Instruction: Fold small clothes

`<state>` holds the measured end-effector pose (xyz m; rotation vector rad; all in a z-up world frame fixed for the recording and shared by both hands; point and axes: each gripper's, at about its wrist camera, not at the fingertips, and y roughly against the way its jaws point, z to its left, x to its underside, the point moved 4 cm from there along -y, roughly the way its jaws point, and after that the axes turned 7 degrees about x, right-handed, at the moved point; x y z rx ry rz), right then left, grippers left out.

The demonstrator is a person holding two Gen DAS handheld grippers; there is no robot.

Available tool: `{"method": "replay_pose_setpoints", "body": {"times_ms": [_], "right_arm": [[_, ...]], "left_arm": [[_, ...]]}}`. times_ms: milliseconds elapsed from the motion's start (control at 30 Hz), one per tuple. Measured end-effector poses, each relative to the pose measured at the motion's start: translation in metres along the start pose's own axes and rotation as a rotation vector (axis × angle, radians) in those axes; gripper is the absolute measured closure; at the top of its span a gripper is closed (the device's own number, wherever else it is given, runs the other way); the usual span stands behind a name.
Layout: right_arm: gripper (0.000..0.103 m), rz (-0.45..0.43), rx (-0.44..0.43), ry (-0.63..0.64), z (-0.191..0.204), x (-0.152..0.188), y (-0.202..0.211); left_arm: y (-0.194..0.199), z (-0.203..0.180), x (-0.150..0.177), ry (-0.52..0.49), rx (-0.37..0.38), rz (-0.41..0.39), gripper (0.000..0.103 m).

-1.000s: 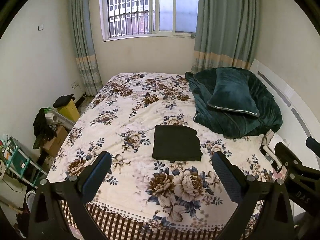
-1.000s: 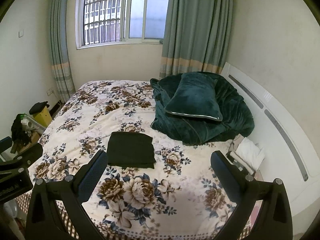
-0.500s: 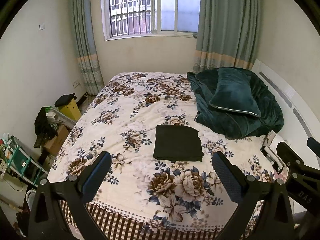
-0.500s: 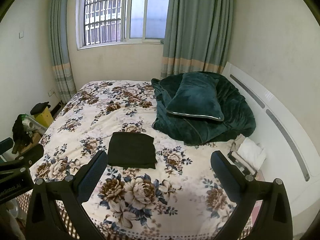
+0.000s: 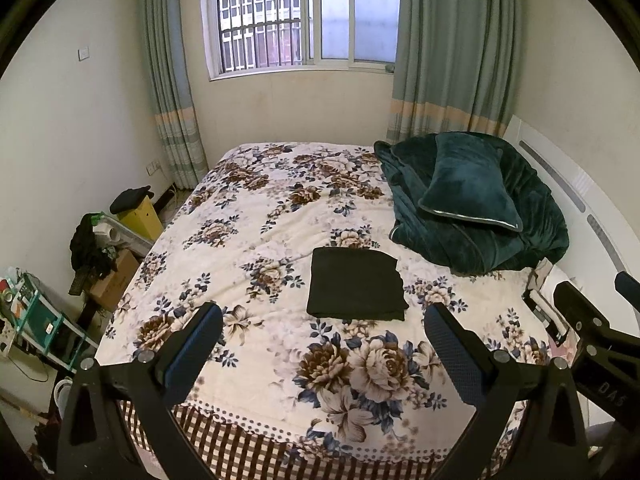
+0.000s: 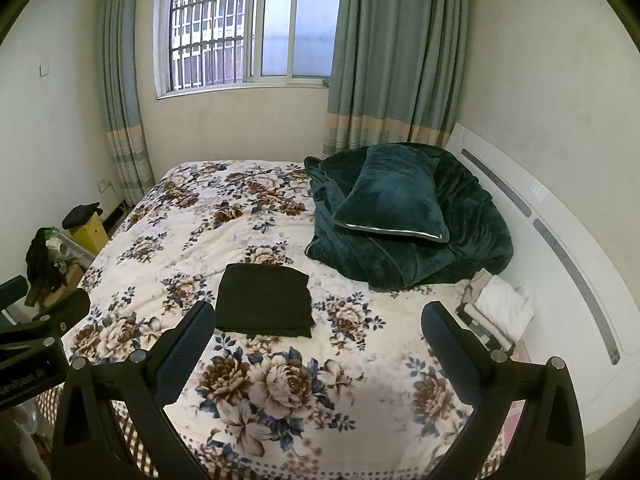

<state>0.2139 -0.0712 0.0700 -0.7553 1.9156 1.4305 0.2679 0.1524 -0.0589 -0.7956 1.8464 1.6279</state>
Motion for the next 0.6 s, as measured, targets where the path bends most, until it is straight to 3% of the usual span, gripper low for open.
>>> {"method": "replay_pose_setpoints", "body": {"times_ms": [600], "right_arm": [[0.000, 0.002, -0.002, 0.001, 0.0049, 0.0010, -0.0015]], "left_arm": [[0.0029, 0.0073, -0.0067, -0.014, -0.018, -0.016, 0.000]]}}
